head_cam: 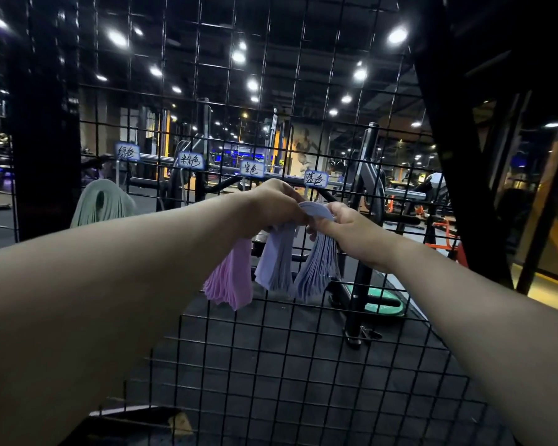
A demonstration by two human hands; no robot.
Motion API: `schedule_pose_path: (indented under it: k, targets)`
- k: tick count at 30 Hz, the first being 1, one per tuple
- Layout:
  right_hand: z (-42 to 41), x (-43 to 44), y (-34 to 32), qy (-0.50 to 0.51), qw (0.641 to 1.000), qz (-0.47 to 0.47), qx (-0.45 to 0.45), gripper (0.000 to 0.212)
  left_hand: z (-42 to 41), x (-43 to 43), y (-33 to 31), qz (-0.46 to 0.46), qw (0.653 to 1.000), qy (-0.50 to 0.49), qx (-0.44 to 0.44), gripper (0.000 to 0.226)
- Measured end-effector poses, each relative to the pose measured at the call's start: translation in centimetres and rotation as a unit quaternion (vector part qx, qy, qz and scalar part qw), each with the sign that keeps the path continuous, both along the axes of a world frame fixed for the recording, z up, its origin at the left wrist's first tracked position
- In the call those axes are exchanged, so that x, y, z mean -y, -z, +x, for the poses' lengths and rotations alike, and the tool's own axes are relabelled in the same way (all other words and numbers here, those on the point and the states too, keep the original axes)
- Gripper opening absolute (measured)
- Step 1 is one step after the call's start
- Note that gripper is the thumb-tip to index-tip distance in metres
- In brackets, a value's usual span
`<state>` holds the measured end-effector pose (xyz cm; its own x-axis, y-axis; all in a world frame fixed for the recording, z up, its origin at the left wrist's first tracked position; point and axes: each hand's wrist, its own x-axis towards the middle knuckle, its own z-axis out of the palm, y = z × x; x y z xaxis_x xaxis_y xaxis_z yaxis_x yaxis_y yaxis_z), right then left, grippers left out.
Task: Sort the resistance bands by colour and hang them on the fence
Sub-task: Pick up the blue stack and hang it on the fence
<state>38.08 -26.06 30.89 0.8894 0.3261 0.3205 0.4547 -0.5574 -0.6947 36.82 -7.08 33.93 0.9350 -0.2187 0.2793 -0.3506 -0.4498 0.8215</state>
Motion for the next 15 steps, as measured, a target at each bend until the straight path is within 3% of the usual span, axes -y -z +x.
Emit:
schedule_pose_path:
  k: [11, 15]
  targets:
    - [-0.4, -1.0, 0.5, 0.011, 1.000, -0.022, 0.008, 0.021, 0.5, -0.8, 0.8, -0.041, 0.997, 0.051, -0.033, 0.018]
    - [-0.8, -1.9, 1.4, 0.025, 0.997, -0.030, 0.060, 0.024, 0.5, -1.3, 1.5, -0.055, 0.996, 0.072, -0.026, 0.015]
